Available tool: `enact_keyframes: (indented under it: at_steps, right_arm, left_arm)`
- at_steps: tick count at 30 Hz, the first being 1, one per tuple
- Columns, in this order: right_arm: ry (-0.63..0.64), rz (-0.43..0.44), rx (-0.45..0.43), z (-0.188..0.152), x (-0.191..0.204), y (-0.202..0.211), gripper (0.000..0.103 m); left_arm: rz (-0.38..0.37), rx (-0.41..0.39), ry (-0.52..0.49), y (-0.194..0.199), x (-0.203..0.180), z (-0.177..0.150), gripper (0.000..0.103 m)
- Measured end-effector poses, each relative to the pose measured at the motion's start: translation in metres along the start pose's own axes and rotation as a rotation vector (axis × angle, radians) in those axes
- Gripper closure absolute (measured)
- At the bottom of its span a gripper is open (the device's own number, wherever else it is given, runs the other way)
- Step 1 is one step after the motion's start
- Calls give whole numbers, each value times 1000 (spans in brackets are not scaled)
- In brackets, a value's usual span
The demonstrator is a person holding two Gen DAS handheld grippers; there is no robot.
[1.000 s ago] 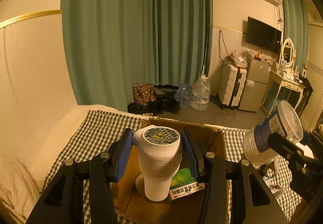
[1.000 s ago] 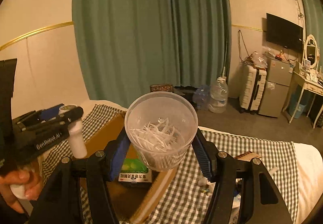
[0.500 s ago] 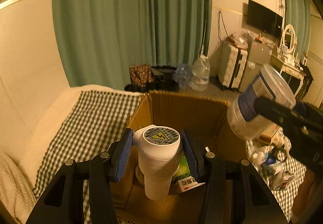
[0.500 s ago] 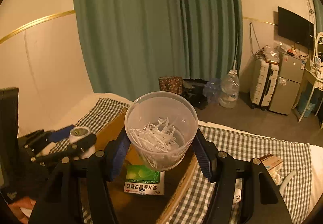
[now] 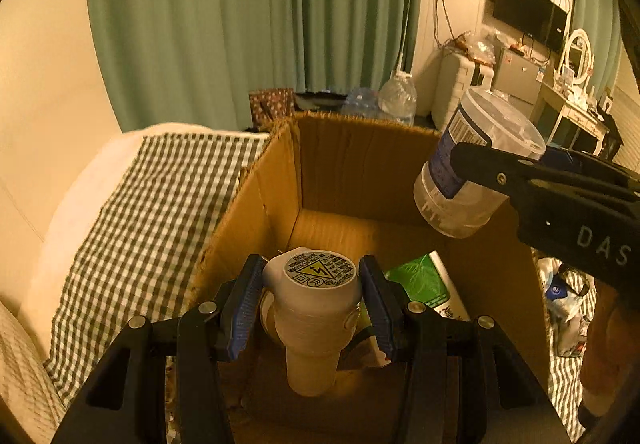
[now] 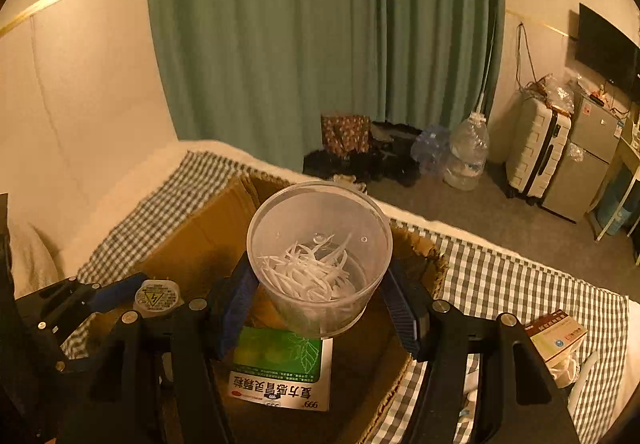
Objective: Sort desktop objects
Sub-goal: 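Open the right gripper to drop the floss jar while the left gripper lowers the bottle, then move both grippers back from the box toward the item cluster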
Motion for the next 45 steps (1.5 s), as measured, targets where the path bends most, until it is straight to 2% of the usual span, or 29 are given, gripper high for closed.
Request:
enact_keyframes:
  at_steps: [6, 10, 12, 15, 23, 33, 38, 42, 45]
  right_arm:
    - [19, -9, 48, -6, 2, -18, 41]
    - [11, -21, 50, -6, 2, -25, 41]
    - [12, -16, 46, -5, 3, -26, 39]
    - [9, -23, 14, 1, 5, -19, 31]
    - [-13, -35, -54, 17, 4, 14, 31]
    - [-47, -64, -106, 27, -12, 68, 25]
    - [-53, -81, -149, 33, -18, 101, 21]
    - [-62, -99, -187, 36, -27, 128, 19]
    - [-82, -112, -208, 36, -35, 148, 18]
  left_arm:
    - [4, 28, -17, -11, -2, -6, 52]
    - [4, 29, -27, -11, -3, -6, 52]
    - [3, 20, -32, -9, -4, -5, 50]
    - [16, 10, -40, -5, -3, -2, 39]
    - [19, -24, -18, 14, -1, 11, 38]
    - [18, -88, -5, 58, -15, 27, 35]
    - [22, -141, 3, 84, -25, 41, 25]
    - [32, -181, -9, 104, -37, 49, 20]
    - [45, -204, -13, 118, -43, 53, 9]
Point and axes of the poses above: each gripper's, at about its wrist camera, not at the fingertips, and y roughly against the way its jaws point, x to its left, z to its top, the point moved 8 cm from there along -y, roughly the way its jaws point, and after that the axes turned 5 degrees about -y, right-handed, at the moved point
